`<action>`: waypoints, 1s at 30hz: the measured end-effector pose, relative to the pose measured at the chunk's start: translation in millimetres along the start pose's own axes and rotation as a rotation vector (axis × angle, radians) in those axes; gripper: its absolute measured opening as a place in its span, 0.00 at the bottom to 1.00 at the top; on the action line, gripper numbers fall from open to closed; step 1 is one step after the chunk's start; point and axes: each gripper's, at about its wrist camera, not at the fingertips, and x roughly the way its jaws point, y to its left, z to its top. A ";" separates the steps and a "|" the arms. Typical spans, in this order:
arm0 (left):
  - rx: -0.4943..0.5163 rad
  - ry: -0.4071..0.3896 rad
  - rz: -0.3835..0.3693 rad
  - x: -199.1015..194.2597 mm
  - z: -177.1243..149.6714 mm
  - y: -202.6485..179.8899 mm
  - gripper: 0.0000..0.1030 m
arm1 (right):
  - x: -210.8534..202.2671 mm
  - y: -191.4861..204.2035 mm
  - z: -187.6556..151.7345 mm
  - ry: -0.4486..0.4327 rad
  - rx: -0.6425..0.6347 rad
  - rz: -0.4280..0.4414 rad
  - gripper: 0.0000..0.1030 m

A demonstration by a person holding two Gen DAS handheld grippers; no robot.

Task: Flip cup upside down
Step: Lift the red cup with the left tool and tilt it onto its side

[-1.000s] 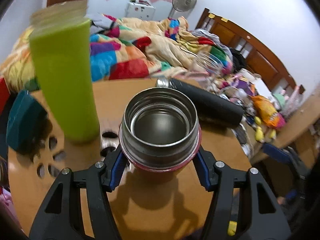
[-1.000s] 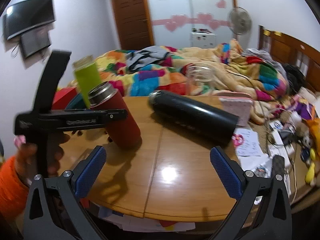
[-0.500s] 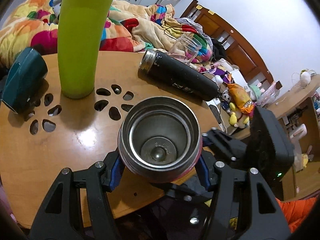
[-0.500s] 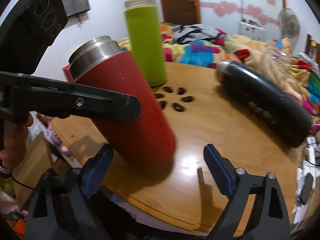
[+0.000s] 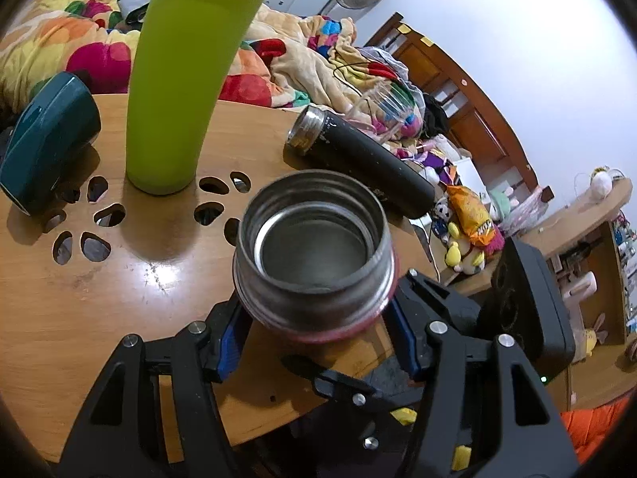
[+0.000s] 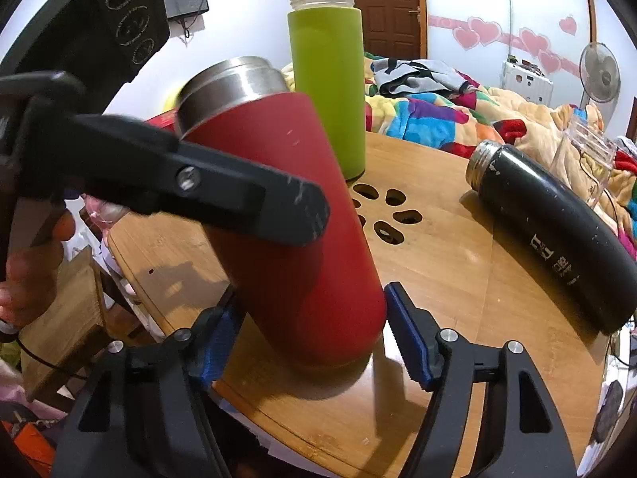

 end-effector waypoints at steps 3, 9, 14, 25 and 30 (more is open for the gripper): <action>-0.001 -0.006 0.026 4.2 0.5 -1.2 0.62 | -0.2 -0.4 -0.8 -0.001 0.011 0.003 0.62; 0.003 -0.025 0.061 9.7 -2.4 -2.6 0.67 | -3.5 0.4 -4.2 -0.004 0.021 0.003 0.60; -0.013 -0.054 0.107 10.2 -3.7 0.2 0.72 | -7.5 2.0 -7.1 -0.010 0.032 0.003 0.59; -0.115 -0.061 0.106 13.4 -10.0 20.3 0.82 | -9.1 6.4 -9.6 -0.013 0.040 0.024 0.58; -0.134 -0.068 0.136 14.3 -11.1 23.7 0.87 | -9.3 7.1 -10.2 -0.010 0.037 0.033 0.58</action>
